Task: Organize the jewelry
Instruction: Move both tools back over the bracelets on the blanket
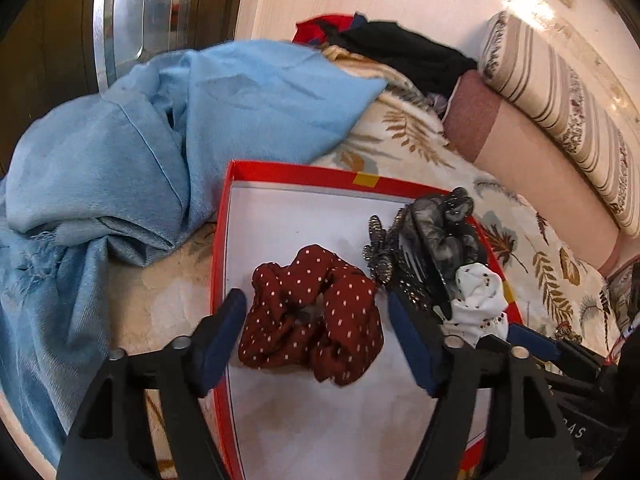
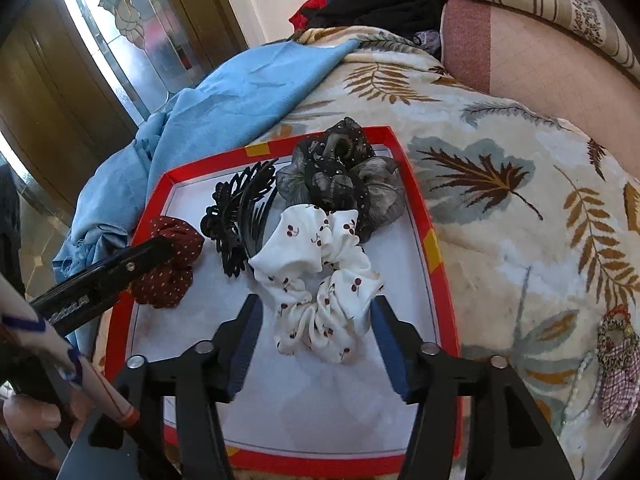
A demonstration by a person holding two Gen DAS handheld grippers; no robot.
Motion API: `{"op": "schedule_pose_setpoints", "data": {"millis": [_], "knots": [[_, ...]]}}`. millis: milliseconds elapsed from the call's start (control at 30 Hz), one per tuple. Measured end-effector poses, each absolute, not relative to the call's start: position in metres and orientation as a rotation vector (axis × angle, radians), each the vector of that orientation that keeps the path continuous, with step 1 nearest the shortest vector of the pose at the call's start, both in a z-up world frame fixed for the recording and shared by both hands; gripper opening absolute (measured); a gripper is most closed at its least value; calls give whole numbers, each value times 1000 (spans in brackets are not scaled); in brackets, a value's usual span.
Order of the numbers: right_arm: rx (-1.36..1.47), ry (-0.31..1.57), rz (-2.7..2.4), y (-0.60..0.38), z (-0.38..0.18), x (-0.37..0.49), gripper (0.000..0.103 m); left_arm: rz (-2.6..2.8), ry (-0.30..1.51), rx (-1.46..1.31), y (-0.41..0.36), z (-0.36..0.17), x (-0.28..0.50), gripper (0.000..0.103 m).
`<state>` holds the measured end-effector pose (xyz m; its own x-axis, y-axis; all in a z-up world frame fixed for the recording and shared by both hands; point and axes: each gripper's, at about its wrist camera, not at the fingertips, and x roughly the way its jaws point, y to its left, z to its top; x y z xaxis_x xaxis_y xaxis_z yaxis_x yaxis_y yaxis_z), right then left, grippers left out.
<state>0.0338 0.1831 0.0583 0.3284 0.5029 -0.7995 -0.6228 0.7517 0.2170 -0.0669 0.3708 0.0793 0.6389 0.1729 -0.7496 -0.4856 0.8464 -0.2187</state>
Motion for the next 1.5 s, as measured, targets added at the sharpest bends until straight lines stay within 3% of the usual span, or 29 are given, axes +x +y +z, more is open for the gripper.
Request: {"op": "schedule_pose_setpoints", "data": {"millis": [533,1000,1267,1500], "knots": [[-12,998,753,121,64,-18,63,366,775,-131,316,59,-70,78],[133,918,664,12,85,-61,63,346,621,-151,301,100,-144,78],[205,870,499,-70,83,-71,63,178,614,-155,239,132,-147,84],[270,872,428,-125,70,-84,63,4,710,-174,170,124,-134,85]]}}
